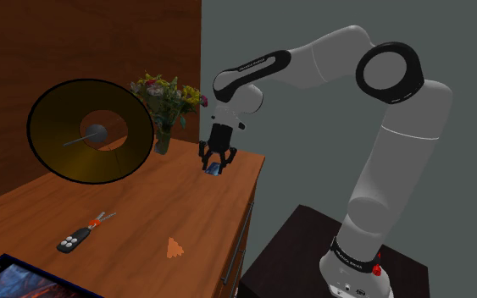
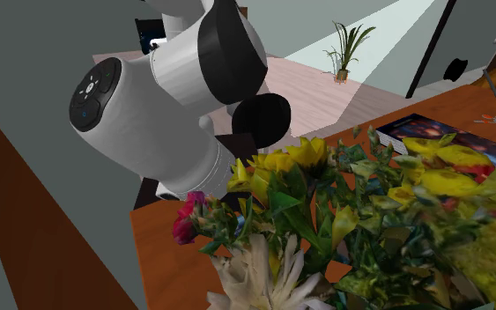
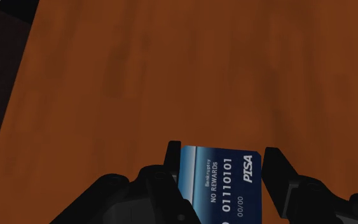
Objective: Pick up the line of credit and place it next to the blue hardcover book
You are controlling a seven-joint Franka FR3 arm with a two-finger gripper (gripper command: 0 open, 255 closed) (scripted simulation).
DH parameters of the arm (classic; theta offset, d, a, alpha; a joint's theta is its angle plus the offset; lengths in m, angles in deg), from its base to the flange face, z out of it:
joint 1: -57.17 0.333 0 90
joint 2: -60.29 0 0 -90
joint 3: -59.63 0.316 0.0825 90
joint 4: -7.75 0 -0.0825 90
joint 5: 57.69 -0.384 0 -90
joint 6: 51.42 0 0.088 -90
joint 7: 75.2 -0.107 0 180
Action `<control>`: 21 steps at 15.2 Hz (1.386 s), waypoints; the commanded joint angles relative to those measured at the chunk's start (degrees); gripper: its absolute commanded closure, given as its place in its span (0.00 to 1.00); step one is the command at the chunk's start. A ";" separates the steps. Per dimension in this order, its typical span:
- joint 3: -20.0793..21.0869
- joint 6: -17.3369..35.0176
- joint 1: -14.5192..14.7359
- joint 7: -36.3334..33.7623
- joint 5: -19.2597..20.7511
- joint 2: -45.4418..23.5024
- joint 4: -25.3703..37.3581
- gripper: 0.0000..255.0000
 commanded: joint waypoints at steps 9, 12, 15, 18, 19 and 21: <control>-0.02 -0.63 -0.03 -0.31 0.08 0.33 0.34 1.00; -0.12 -2.56 -0.14 -1.25 0.30 1.29 1.50 1.00; -0.22 -4.48 -0.25 -2.19 0.50 2.15 2.77 1.00; -0.32 -6.42 -0.36 -3.12 0.68 2.92 4.14 1.00; -0.35 -7.06 -0.39 -3.43 0.74 3.15 4.62 1.00; -0.42 -8.36 -0.46 -4.05 0.84 3.58 5.62 1.00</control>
